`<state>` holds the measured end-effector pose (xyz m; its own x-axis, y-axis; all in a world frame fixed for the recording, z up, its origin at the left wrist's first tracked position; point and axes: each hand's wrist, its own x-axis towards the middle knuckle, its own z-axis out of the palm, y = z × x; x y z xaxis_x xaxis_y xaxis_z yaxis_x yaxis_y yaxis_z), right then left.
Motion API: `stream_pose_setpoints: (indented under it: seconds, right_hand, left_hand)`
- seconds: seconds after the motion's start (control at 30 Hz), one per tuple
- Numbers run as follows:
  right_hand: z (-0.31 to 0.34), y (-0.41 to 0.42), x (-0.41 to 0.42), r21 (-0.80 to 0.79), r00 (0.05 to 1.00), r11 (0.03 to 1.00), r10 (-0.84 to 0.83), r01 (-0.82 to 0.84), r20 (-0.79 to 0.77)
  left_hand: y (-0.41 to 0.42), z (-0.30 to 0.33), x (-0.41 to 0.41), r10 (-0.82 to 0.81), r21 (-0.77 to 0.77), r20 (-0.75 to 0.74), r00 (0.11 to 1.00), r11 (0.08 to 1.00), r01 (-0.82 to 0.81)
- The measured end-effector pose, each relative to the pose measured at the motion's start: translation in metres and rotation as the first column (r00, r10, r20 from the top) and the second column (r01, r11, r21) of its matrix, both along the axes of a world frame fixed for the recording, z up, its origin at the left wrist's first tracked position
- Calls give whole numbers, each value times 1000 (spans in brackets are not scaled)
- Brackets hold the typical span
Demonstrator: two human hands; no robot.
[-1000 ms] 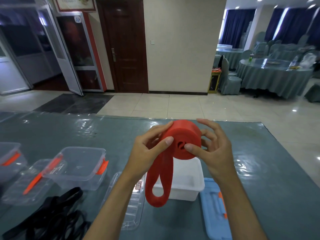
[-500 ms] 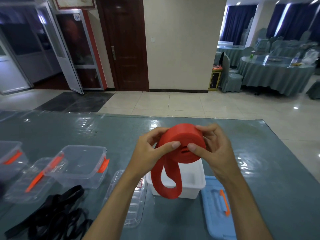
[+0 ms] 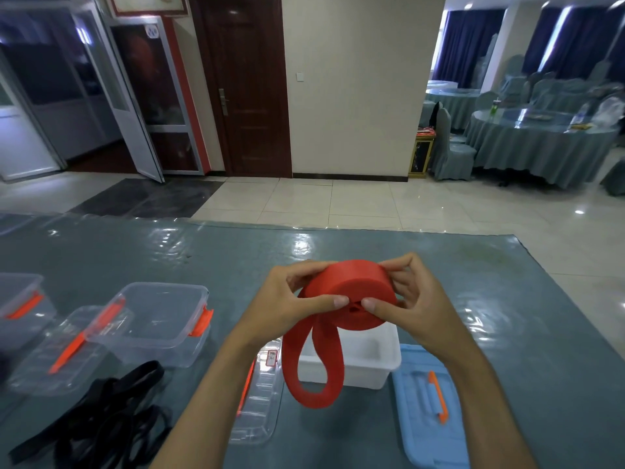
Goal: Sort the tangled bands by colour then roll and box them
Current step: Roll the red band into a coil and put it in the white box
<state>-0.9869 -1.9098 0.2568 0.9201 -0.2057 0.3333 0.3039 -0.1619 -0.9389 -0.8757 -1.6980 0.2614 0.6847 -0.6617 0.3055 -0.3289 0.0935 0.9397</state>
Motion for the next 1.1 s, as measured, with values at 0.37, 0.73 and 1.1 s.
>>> stream_pose_setpoints:
  seconds: [0.37,0.73,1.1]
  right_hand:
    - [-6,11,4,54,992,996,-71,66,108]
    - [-21,18,5,-101,968,970,-205,220,143]
    - [-24,20,-3,46,932,953,-302,299,199]
  left_hand:
    - [-3,-3,3,55,-127,-109,993,990,-69]
    - [10,-53,4,273,37,-72,959,962,-271]
    - [5,-133,2,441,263,-555,705,897,-354]
